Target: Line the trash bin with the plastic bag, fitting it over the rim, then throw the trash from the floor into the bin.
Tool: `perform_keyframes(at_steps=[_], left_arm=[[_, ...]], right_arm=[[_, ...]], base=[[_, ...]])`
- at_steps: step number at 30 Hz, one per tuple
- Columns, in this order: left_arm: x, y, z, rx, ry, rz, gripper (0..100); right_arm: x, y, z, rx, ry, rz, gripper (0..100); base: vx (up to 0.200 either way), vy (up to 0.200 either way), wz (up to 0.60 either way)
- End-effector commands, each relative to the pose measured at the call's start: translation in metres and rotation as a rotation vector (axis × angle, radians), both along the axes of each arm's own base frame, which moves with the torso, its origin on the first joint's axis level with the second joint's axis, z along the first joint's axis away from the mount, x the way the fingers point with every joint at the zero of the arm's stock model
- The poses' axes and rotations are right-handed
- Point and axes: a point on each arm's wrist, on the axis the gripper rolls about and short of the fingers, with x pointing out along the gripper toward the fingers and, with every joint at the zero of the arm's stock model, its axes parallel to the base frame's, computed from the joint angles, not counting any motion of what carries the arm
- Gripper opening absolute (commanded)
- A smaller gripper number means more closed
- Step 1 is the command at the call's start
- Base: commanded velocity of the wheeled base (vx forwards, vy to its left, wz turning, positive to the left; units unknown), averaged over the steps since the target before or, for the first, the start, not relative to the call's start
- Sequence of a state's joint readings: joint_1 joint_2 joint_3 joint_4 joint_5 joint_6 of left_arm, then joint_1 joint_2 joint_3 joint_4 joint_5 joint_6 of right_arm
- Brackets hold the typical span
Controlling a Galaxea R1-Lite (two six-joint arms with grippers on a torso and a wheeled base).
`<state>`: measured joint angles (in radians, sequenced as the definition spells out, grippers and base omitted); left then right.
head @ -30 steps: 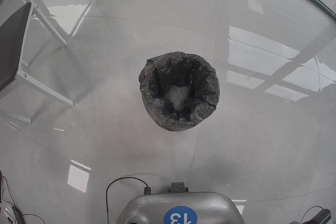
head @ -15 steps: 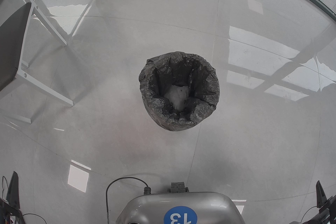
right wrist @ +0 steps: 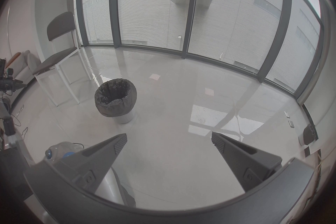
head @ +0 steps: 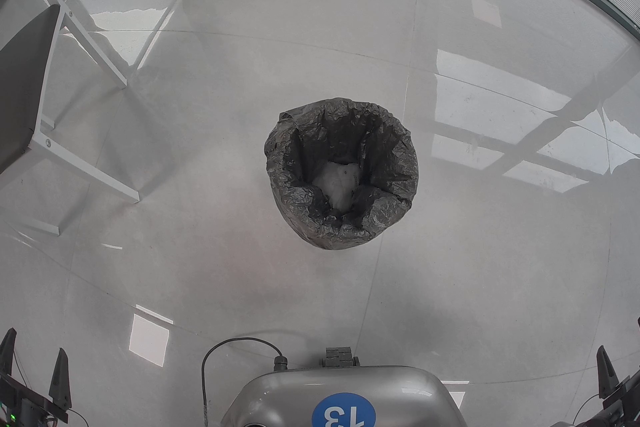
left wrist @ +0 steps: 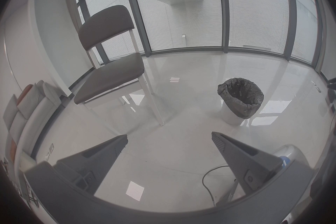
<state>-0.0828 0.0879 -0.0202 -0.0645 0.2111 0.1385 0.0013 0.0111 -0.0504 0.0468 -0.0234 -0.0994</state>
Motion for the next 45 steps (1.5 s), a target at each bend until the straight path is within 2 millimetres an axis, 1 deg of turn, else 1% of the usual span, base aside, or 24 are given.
perform_keyframes(at_steps=[1,5,15,16,19,24,35,39,40,42,45], left_arm=[[0.0015,-0.0001,-0.006,-0.032,0.023,0.003,100],[0.0017,-0.0001,-0.0059,-0.057,0.021,0.003,100],[0.0018,-0.0015,-0.0062,-0.103,0.022,-0.063,100],[0.0017,-0.0024,-0.0066,-0.151,0.022,-0.099,100],[0.0013,-0.0035,-0.0075,-0.181,0.044,-0.147,100],[0.0013,-0.0059,-0.0121,-0.127,0.089,-0.252,100],[0.0016,-0.0054,-0.012,-0.141,0.091,-0.23,100],[0.0012,-0.0065,-0.0122,-0.146,0.082,-0.155,100],[0.0013,-0.0074,-0.0122,-0.146,0.078,-0.098,100],[0.0012,-0.0079,-0.0121,-0.151,0.072,-0.071,100],[0.0013,-0.0077,-0.0121,-0.151,0.075,-0.082,100]], right_arm=[[-0.0003,0.0002,-0.0024,0.001,-0.003,0.01,100],[0.0005,0.002,-0.0046,0.004,0.005,0.091,100],[0.0016,0.002,-0.0052,0.007,-0.012,0.094,100],[0.0016,0.0021,-0.0052,0.007,-0.012,0.093,100],[0.0016,0.002,-0.0052,0.007,-0.012,0.093,100],[0.0016,0.002,-0.0052,0.007,-0.012,0.094,100],[0.0018,0.0019,-0.0058,0.018,-0.009,0.086,100],[0.0027,0.0012,-0.0094,0.06,0.001,0.055,100],[0.0029,0.0011,-0.0095,0.063,-0.001,0.051,100],[0.003,0.0011,-0.0089,0.063,-0.009,0.051,100],[0.0031,0.0011,-0.0094,0.064,-0.007,0.051,100]], base=[[0.0,0.0,0.0],[0.0,0.0,0.0],[0.0,0.0,0.0],[0.0,0.0,0.0],[0.0,0.0,0.0],[0.0,0.0,0.0],[0.0,0.0,0.0],[0.0,0.0,0.0],[0.0,0.0,0.0],[0.0,0.0,0.0],[0.0,0.0,0.0]])
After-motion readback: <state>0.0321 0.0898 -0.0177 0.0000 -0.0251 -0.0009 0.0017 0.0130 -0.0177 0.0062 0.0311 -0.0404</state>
